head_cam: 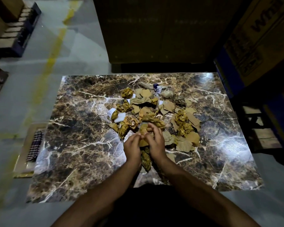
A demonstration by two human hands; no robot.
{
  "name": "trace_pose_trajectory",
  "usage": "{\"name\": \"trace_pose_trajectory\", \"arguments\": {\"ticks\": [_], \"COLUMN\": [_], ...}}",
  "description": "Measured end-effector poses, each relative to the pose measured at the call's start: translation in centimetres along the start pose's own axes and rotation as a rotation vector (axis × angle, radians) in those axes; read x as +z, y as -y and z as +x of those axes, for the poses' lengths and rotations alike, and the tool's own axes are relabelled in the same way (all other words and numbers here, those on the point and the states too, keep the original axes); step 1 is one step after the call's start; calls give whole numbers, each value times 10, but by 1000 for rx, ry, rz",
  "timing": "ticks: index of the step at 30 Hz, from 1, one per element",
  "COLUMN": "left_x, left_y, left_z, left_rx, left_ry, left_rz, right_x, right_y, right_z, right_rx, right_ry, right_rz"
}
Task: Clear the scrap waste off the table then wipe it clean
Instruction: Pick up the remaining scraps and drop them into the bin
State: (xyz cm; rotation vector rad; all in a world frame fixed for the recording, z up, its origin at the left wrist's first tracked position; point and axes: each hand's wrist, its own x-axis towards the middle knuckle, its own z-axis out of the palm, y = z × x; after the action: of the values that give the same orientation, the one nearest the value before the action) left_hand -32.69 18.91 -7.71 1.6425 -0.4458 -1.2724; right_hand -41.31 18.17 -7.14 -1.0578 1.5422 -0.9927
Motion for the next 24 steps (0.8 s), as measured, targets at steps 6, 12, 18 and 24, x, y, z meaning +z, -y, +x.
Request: {"name": "trace_pose_trajectory", "arguments": {"ticks": [6,12,18,24], "left_x": [4,9,17,22], "left_y": [-6,-13,-24,-30], "left_z": [-1,-3,-8,-17], "left_rx": [86,158,213,261], "left_ry": [-97,-74,-34,190], "left_rz": [38,-4,-105,-30], "right_x": [1,1,-2,-12], "right_y": [3,15,26,34], "right_z": [5,3,1,3], "right_rx": [96,30,30,-38], "right_ry": [-49,8,-64,-156], "right_rz": [23,83,181,251]}}
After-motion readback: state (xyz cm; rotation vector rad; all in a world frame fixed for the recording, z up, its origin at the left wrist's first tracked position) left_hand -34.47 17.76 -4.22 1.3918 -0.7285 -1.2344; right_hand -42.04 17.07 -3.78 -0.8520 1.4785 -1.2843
